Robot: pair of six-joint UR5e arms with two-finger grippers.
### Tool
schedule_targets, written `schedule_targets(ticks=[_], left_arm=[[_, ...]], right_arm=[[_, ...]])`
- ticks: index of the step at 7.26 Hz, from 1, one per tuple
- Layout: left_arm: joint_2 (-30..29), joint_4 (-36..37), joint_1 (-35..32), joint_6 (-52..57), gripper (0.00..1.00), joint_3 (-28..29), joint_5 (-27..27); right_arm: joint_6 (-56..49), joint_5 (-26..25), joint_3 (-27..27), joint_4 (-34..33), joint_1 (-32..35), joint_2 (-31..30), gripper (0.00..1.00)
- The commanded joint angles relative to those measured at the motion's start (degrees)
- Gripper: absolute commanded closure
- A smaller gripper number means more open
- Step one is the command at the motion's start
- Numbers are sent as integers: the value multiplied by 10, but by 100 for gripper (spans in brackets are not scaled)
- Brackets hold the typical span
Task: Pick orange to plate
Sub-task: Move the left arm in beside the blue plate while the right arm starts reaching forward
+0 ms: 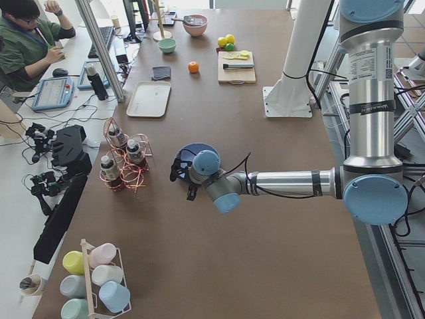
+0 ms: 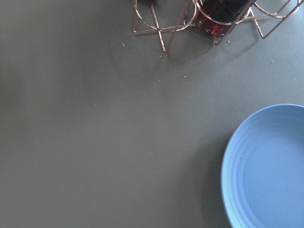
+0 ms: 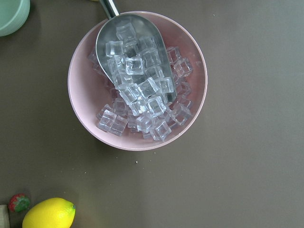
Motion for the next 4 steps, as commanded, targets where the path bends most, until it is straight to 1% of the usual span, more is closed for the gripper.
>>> schedule_targets(ticks=[1, 3, 4], left_arm=[[-13, -57, 104, -97, 2, 16, 105], [-28, -57, 113, -94, 2, 42, 112], [-29, -57, 113, -92, 3, 43, 112]], right_arm=[[0, 0, 2, 0, 0, 0, 0], [0, 0, 3, 0, 0, 0, 0], [0, 0, 3, 0, 0, 0, 0]])
